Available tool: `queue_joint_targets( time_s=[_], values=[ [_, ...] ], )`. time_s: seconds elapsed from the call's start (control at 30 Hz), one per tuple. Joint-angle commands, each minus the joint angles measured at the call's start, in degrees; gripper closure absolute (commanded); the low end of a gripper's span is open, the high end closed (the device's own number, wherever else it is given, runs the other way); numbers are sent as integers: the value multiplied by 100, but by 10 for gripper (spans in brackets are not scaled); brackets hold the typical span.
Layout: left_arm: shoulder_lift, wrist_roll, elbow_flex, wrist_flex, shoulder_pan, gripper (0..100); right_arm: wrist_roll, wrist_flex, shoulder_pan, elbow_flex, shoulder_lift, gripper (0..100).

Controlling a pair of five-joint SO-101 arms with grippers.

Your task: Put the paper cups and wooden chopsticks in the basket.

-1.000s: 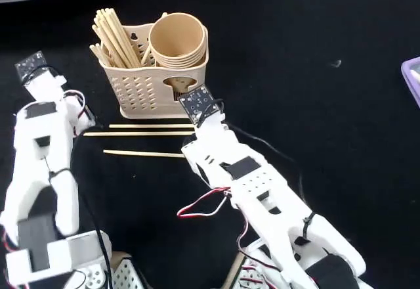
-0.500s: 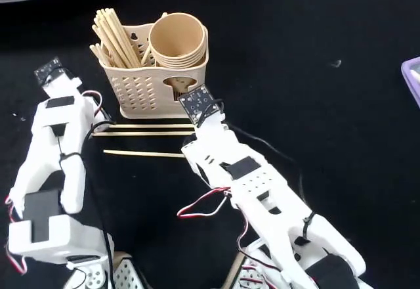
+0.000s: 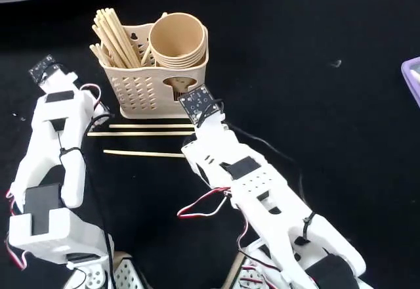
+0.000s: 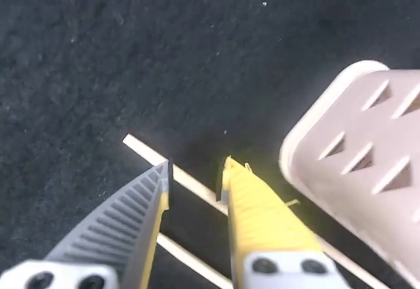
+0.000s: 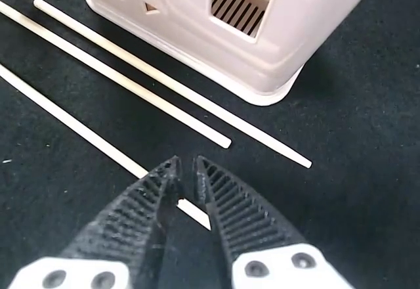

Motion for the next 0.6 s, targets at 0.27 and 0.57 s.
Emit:
queue_joint_targets(
  time_s=[0.27,0.57],
  values=[
    [-35,53,-338,-18,75,844,70,-123,123,-180,31,952],
    [44,53,-268,-220,75,802,62,-114,123,-171,31,952]
  ],
)
